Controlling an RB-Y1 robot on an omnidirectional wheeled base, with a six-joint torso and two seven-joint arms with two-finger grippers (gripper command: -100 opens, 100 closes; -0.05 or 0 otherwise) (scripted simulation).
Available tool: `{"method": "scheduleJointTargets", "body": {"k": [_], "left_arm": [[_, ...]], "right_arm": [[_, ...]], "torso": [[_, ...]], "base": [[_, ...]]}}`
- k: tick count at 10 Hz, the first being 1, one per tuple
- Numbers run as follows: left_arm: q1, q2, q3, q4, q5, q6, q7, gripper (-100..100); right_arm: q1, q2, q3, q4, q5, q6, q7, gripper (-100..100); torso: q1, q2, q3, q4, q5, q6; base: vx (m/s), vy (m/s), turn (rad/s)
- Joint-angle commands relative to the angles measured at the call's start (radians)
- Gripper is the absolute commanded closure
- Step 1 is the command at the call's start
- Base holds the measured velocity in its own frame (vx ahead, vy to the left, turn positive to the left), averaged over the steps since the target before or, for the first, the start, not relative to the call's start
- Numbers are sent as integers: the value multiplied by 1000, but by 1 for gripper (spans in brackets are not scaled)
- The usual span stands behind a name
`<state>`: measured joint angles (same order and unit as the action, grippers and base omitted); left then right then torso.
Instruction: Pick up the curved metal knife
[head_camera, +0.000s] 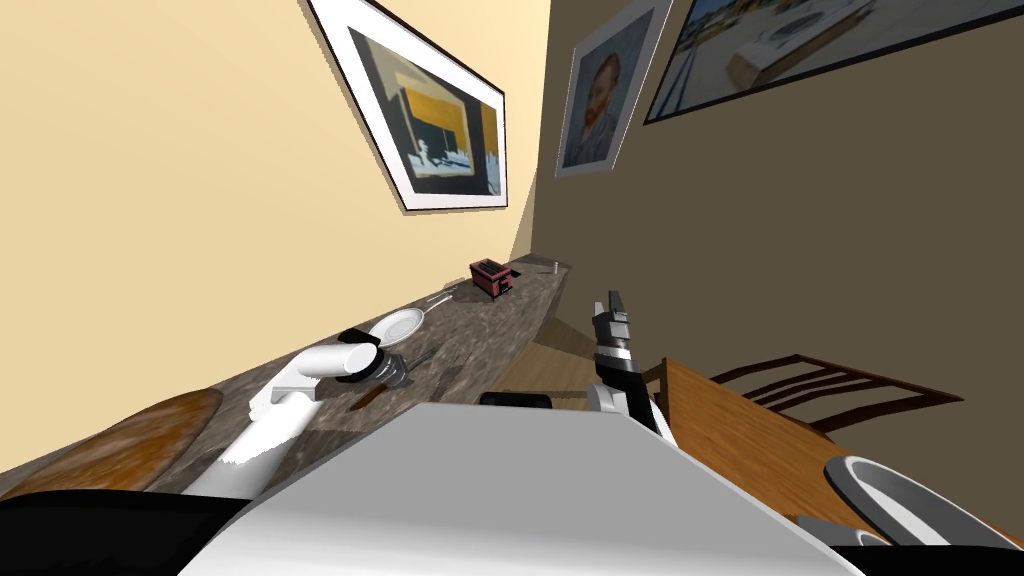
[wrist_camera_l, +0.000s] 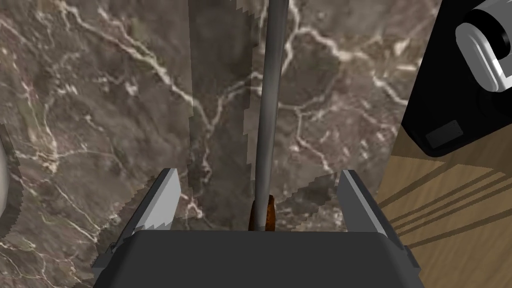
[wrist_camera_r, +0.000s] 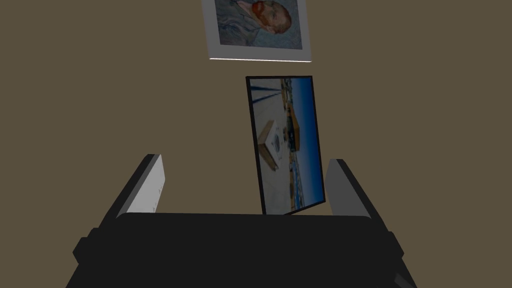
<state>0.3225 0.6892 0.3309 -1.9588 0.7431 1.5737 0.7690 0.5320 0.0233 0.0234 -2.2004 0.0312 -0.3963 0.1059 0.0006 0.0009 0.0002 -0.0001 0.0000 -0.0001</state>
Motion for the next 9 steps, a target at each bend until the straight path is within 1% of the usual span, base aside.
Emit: {"method": "scheduleJointTargets", "body": {"k": [1,5,6,7,9], "left_arm": [[0,0,0,0,0,0,0,100],[0,0,0,0,0,1,0,100],[0,0,0,0,0,1,0,0],[5,11,10,-34,15,27,17,100],[10,21,21,-69,31,55,35,100]], "right_arm": [[0,0,0,0,0,0,0,0],[0,0,0,0,0,0,0,0],[0,0,0,0,0,0,0,0],[0,0,0,0,0,0,0,0],[0,0,0,0,0,0,0,0]], "torso": [[0,0,0,0,0,0],[1,-1,0,0,0,0],[1,-1,0,0,0,0],[1,-1,0,0,0,0],[2,-1,0,0,0,0]], "base": [[0,0,0],[0,0,0],[0,0,0],[4,9,32],[4,15,20]]}}
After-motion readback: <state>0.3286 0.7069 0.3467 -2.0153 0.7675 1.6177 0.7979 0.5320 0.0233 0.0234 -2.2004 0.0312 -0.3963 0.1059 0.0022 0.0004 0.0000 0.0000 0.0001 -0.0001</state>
